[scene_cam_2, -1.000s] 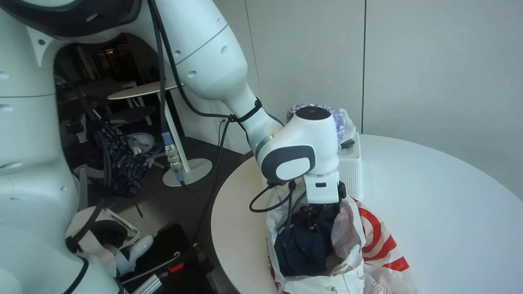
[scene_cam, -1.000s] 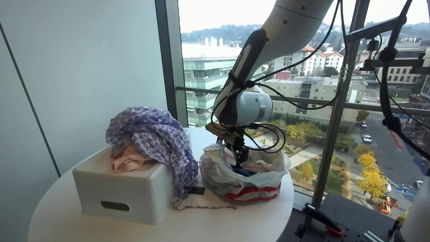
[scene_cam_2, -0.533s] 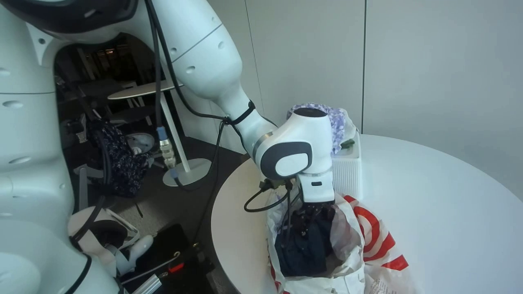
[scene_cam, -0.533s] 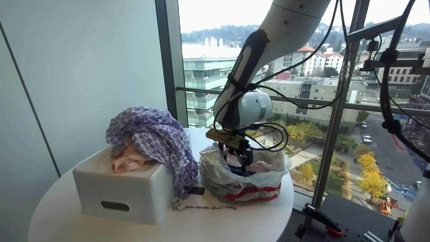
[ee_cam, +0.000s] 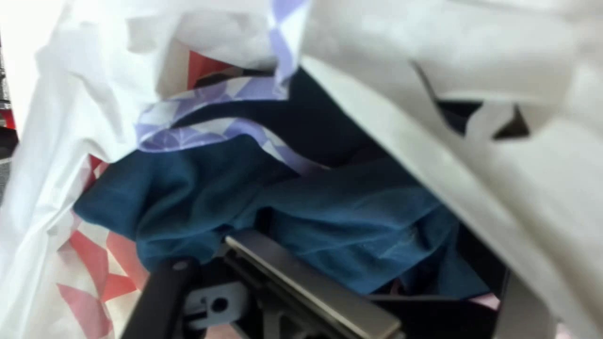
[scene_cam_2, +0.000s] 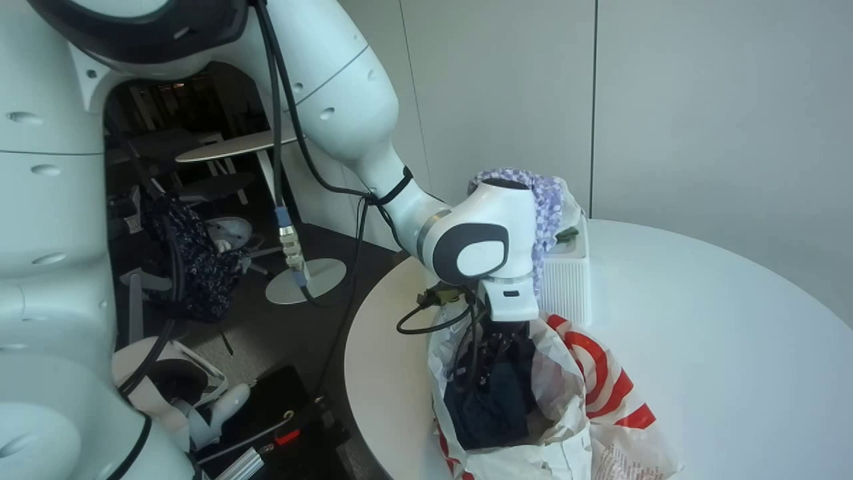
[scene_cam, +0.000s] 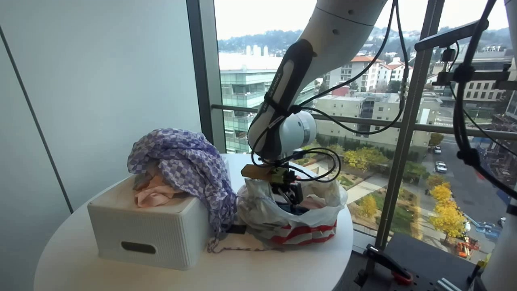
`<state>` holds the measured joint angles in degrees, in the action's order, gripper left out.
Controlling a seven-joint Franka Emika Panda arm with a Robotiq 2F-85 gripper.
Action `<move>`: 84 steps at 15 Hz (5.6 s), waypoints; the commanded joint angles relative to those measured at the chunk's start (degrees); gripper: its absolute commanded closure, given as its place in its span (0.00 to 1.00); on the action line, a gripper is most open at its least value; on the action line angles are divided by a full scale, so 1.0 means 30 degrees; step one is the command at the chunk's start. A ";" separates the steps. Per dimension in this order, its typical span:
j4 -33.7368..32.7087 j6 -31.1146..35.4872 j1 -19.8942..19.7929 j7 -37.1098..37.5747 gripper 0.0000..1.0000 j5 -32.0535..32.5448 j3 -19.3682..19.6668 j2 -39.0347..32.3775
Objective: Put the peach, the purple and the blue shirts on the basket
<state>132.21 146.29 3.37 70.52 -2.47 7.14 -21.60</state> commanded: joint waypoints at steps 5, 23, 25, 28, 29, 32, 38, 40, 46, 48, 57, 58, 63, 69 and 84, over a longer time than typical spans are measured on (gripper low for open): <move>-0.1861 -0.1569 0.0362 0.0407 0.32 0.0192 0.0325 -0.1694; -0.0902 -0.7818 0.0653 0.5348 0.90 0.5182 0.2675 0.3009; -0.0947 -1.0256 0.0406 0.7311 0.90 0.6817 0.2445 0.4000; 0.0067 -1.0624 -0.0112 1.0512 0.89 0.7875 0.1822 0.6443; 0.0505 -1.0291 -0.0254 1.1449 0.89 0.8226 0.1614 0.7310; 0.1786 -0.9819 -0.0860 1.3632 0.89 0.8679 0.0802 0.9997; 0.3987 -0.9242 -0.2709 1.5843 0.89 0.9396 -0.1345 1.5607; 0.3850 -0.8885 -0.3257 1.6252 0.89 0.9877 -0.2120 1.6452; 0.2536 -0.5784 -0.4213 1.8184 0.89 1.1363 -0.4408 1.6701; 0.2016 -0.4791 -0.4608 1.9697 0.89 1.2160 -0.5243 1.6454; -0.1973 -1.0693 -0.4088 1.9791 0.89 1.2877 -0.5168 0.9202; -0.2541 -1.1698 -0.3915 1.9839 0.89 1.2851 -0.4946 0.8314; -0.4961 -1.7659 -0.2827 2.0903 0.90 1.2044 -0.3629 0.6332; -0.5086 -1.7929 -0.1705 2.5062 0.90 1.2390 -0.3300 0.8416; -0.6921 -1.3426 0.0710 2.7304 0.90 1.9092 -0.6459 1.0786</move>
<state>114.51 103.57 4.11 150.68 49.33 -10.24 12.53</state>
